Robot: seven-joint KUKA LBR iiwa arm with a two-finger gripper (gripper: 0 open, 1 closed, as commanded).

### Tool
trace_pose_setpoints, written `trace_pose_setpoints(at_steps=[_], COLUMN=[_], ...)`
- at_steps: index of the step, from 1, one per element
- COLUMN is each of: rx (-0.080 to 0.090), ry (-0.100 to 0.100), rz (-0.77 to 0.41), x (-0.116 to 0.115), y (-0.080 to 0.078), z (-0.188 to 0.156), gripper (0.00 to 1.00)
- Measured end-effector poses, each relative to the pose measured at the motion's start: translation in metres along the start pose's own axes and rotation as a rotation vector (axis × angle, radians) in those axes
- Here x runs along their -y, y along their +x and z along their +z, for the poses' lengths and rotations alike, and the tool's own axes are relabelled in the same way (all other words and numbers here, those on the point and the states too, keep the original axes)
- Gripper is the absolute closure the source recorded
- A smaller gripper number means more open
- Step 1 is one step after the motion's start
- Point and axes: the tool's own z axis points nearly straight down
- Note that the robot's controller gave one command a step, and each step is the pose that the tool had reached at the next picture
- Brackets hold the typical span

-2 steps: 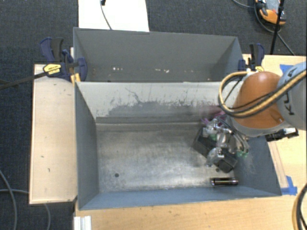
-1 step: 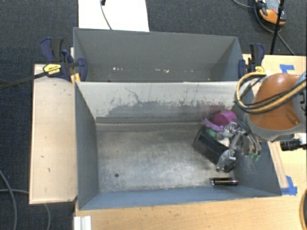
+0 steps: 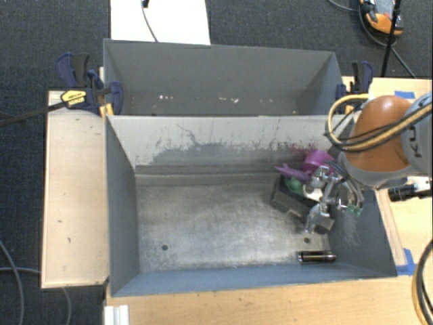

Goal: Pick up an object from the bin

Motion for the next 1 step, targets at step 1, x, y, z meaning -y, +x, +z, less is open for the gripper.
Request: trace_pose_setpoints(at_steps=[1], rx=[0.000], ry=[-0.002], rz=[-0.002], x=[-0.0010], y=[0.0057], z=[-0.0047], gripper=[1.00])
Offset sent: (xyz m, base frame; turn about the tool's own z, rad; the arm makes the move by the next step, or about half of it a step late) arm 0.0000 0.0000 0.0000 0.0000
